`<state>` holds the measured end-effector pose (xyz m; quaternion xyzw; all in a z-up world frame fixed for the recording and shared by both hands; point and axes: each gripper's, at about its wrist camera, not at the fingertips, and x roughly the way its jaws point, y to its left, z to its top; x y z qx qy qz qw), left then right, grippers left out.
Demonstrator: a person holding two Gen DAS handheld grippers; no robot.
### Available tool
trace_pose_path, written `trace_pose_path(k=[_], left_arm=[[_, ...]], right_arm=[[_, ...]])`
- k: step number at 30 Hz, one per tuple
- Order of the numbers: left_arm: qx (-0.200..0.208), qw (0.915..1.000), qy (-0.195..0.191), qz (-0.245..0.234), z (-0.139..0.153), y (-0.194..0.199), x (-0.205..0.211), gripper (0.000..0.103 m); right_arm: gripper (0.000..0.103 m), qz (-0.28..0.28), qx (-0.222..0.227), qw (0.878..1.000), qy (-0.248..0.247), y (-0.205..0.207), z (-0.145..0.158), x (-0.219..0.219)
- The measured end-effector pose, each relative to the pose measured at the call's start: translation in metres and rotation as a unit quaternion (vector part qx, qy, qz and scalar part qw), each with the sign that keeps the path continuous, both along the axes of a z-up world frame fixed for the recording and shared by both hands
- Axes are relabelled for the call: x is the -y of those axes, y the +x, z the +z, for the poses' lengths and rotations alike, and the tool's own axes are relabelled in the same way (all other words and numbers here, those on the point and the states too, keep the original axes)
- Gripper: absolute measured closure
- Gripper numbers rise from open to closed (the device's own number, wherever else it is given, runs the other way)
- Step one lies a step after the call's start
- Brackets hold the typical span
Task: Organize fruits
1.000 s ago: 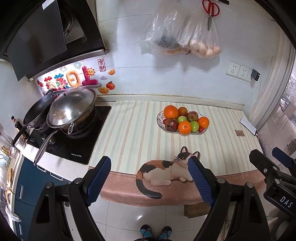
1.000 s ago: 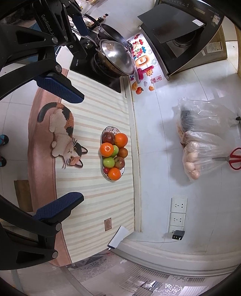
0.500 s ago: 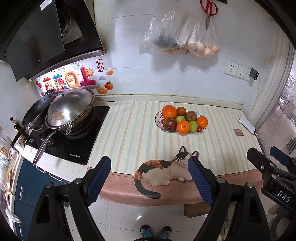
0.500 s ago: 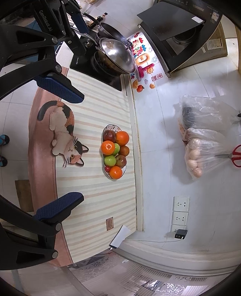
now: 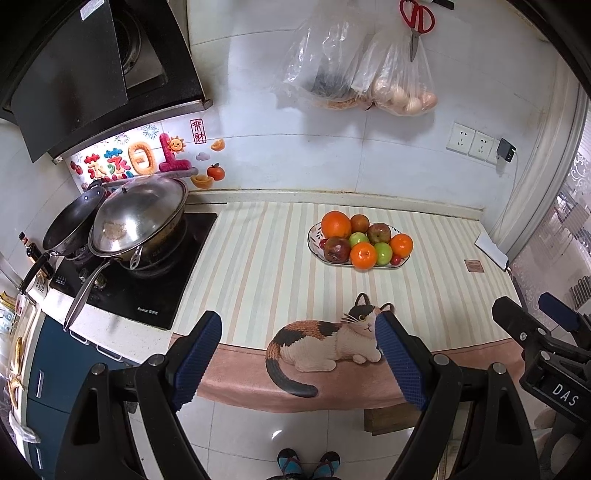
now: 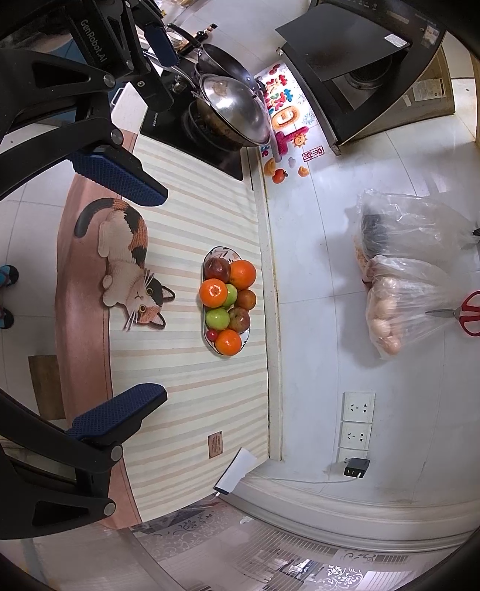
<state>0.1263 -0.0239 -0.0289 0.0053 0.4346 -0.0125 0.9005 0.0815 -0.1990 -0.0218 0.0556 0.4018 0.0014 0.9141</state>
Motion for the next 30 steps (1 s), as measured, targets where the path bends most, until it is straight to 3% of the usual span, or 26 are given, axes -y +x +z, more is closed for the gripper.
trace_pose_path(k=[30], left_arm=[[0.003, 1.0, -0.002, 0.002, 0.004, -0.004, 0.013, 0.018]], right_arm=[[0.004, 0.0, 0.002, 1.0, -0.001, -0.002, 0.001, 0.006]])
